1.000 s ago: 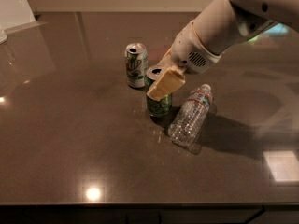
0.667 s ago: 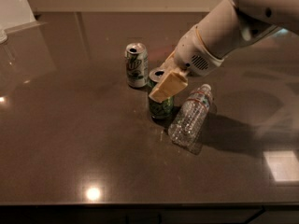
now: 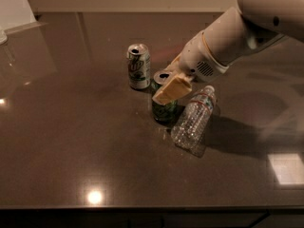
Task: Move green can near water bottle
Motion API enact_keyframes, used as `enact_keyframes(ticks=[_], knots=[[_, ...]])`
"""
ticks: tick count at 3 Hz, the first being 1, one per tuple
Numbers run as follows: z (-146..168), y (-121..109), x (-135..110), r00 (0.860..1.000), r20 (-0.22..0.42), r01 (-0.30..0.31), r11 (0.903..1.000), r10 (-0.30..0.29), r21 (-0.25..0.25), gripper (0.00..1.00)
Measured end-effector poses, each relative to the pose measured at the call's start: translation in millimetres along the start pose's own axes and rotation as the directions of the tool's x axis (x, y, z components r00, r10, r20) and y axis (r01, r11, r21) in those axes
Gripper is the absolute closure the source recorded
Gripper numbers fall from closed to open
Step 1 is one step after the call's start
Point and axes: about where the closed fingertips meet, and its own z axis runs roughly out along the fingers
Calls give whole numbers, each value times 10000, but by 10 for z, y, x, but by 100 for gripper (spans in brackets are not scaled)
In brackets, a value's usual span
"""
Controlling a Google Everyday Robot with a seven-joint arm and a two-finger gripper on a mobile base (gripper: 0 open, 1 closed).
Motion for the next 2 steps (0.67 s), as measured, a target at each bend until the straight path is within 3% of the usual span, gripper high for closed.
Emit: enact_keyframes(ticks=[1, 2], knots=[[1, 13, -15, 10000, -9, 35, 10000, -35, -6, 0], [1, 14, -15, 10000, -10, 36, 10000, -36, -6, 0]])
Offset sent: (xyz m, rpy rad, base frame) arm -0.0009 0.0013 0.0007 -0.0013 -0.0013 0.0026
